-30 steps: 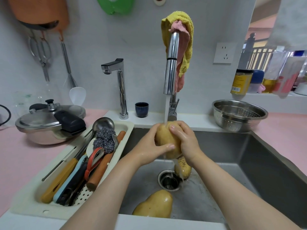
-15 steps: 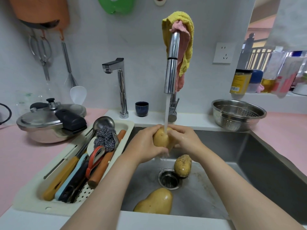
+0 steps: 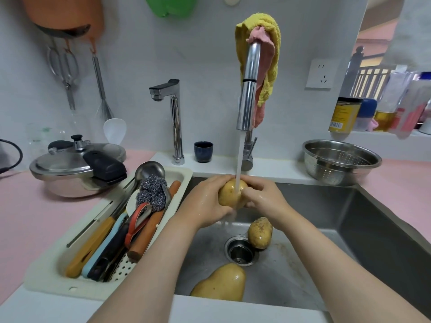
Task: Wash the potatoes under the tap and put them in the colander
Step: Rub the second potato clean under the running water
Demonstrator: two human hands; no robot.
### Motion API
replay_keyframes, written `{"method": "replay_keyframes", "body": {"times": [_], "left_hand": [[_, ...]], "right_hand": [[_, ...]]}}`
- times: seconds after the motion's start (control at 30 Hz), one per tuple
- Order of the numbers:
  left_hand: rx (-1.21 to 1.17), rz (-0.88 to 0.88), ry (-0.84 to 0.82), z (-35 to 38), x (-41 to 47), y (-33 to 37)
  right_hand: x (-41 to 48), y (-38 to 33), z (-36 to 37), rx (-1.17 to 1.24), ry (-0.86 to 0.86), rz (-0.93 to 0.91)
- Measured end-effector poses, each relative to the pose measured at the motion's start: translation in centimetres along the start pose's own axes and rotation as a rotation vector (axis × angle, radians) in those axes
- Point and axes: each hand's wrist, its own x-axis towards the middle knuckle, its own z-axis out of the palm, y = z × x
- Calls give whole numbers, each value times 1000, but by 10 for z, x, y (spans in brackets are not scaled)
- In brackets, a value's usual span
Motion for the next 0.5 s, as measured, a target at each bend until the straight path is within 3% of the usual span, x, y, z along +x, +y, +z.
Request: {"method": "replay_keyframes", "body": {"times": [0.5], "left_hand": [[1, 30, 2, -12, -7, -9]], "right_hand": [[-6, -3, 9, 105, -7, 5]]}}
